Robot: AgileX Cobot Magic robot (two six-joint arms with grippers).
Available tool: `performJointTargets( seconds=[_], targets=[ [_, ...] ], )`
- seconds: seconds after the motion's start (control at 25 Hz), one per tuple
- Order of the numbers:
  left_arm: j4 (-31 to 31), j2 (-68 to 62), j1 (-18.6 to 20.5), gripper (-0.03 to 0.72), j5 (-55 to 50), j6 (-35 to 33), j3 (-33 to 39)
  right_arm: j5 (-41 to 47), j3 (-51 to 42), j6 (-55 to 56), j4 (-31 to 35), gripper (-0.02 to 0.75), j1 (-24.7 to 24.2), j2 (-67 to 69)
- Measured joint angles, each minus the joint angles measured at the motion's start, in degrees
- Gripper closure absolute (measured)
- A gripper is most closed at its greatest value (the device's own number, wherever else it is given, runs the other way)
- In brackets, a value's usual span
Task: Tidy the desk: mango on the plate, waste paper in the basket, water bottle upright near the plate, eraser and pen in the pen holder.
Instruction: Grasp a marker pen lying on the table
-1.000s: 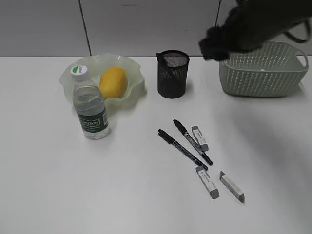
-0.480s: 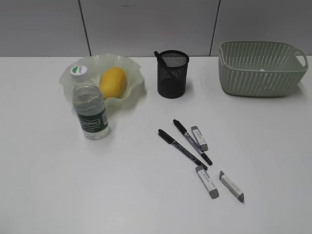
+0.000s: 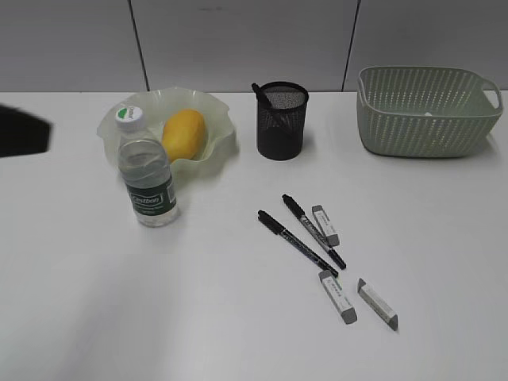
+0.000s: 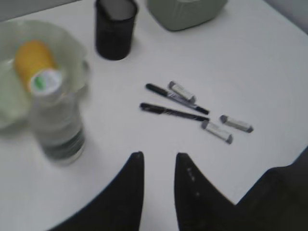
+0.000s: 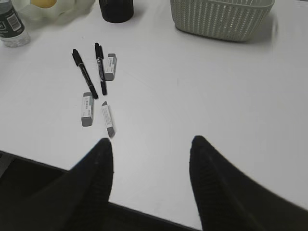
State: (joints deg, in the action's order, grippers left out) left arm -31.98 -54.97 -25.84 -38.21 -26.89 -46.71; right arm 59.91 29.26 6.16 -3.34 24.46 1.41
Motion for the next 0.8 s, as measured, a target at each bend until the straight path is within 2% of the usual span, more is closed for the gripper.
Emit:
performJointTargets(
  seconds=[0.04, 0.12, 0.2, 0.24, 0.32, 0.36, 0.4, 0.48, 0.52, 0.6, 0.8],
  targets=[
    [0.2, -4.1, -3.9, 0.543, 2.2, -0.5, -2.1, 0.0, 0.0, 0.0, 0.0, 0.325, 0.0, 0.0],
    [5.5, -11.8, -14.7, 0.554, 6.3, 4.0, -7.3, 0.0, 0.0, 0.0, 0.0, 0.325, 0.0, 0.0],
    [15.2, -21.2, -22.3, 0.547, 8.0, 20.0, -12.3, 0.0, 0.0, 0.0, 0.0, 0.325, 0.0, 0.0],
    [20.4, -25.3, -24.3, 0.522, 8.0, 29.5, -14.8, 0.0, 0.0, 0.0, 0.0, 0.325, 0.0, 0.0],
    [26.5, -34.8, -24.8, 0.417, 8.2, 42.0, -18.7, 0.0, 0.0, 0.0, 0.0, 0.325, 0.0, 0.0],
    [27.7, -38.5, -24.3, 0.34, 8.2, 45.3, -20.6, 0.0, 0.0, 0.0, 0.0, 0.325, 0.0, 0.0],
    [27.8, -42.8, -23.8, 0.264, 8.0, 47.4, -22.7, 0.0, 0.0, 0.0, 0.0, 0.325, 0.0, 0.0],
    [25.9, -50.3, -23.4, 0.161, 7.5, 49.6, -26.5, 0.0, 0.0, 0.0, 0.0, 0.326, 0.0, 0.0],
    [24.7, -53.2, -23.4, 0.139, 7.3, 51.7, -28.5, 0.0, 0.0, 0.0, -0.1, 0.326, 0.0, 0.0],
    [24.6, -59.2, -23.3, 0.143, 7.4, 58.2, -32.1, 0.0, 0.0, 0.0, -0.1, 0.33, 0.0, 0.0],
    [30.6, -68.1, -22.9, 0.187, 5.9, 79.7, -39.4, 0.0, 0.0, 0.0, -0.1, 0.347, 0.0, 0.0]
  ],
)
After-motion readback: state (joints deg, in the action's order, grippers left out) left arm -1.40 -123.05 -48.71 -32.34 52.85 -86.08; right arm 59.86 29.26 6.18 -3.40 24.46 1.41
